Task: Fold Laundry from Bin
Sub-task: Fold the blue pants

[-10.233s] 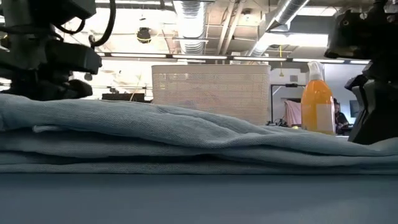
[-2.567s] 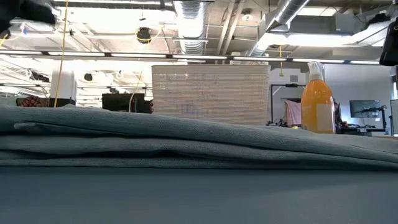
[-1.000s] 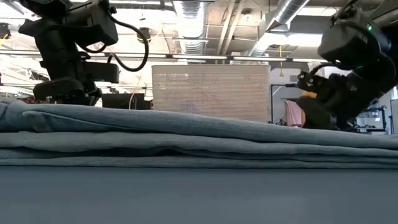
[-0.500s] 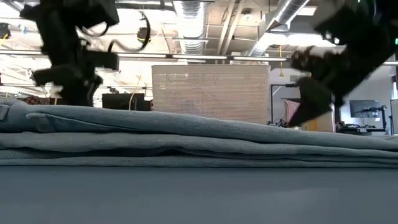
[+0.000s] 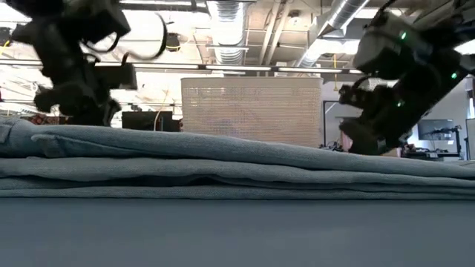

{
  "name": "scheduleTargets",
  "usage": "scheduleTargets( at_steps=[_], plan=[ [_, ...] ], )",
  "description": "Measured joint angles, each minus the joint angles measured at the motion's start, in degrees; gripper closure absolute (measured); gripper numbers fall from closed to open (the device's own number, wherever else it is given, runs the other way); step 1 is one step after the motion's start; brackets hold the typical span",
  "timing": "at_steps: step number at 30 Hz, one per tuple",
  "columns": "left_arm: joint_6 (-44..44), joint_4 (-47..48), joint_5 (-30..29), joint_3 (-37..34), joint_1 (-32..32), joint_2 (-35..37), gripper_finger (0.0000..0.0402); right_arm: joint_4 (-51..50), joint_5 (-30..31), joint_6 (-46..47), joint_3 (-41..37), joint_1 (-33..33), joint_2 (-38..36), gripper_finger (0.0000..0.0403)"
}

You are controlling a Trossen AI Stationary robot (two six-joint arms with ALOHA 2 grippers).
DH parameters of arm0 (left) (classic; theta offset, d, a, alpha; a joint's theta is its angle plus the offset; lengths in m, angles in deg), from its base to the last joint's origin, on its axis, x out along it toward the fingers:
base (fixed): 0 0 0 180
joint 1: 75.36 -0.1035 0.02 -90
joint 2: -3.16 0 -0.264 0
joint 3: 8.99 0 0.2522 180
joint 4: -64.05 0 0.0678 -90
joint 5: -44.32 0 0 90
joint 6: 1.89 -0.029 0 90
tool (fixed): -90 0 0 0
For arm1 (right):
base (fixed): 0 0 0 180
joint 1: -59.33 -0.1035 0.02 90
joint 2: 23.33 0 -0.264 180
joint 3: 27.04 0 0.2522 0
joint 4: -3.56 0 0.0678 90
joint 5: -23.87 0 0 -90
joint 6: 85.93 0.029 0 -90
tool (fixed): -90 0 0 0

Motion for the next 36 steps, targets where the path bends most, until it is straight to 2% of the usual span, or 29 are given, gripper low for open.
scheduleTargets(
  at_steps=[6, 11, 14, 17, 20, 26, 30, 36],
  plan=[
    [3.6, 2.4, -3.8, -2.3, -0.6, 0.1, 0.0401, -1.9, -0.5, 0.6, 1.4, 0.2, 0.6, 0.0385],
    [2.1, 3.5, -7.4, -0.3, -0.4, 0.1, 0.0401, -16.4, -2.6, 2.0, 8.7, -1.2, -5.2, 0.0377],
    [0.9, 3.7, -9.8, 1.8, -0.3, 0.1, 0.0401, -24.7, -7.4, 8.1, 12.8, -3.9, -8.0, 0.0376],
    [0.0, 3.1, -12.2, 3.5, 0.7, 0.1, 0.0401, -27.9, -13.7, 15.3, 14.8, -7.5, -10.2, 0.0370],
    [-2.5, 2.4, -14.5, 5.0, 2.0, 0.2, 0.0401, -30.0, -16.3, 24.8, 14.8, -11.4, -11.6, 0.0354],
    [-5.8, -1.3, -14.1, 6.4, 2.3, 0.2, 0.0400, -34.5, -18.3, 36.6, 14.1, -16.2, -12.0, 0.0292],
    [-8.1, -4.4, -10.1, 6.4, 2.3, 0.2, 0.0385, -32.8, -18.4, 41.5, 10.8, -17.6, -11.9, 0.0226],
    [-8.0, -5.0, -9.6, 6.4, 2.3, 0.2, 0.0353, -26.8, -18.2, 44.0, 5.5, -17.5, -12.1, 0.0131]
  ],
)
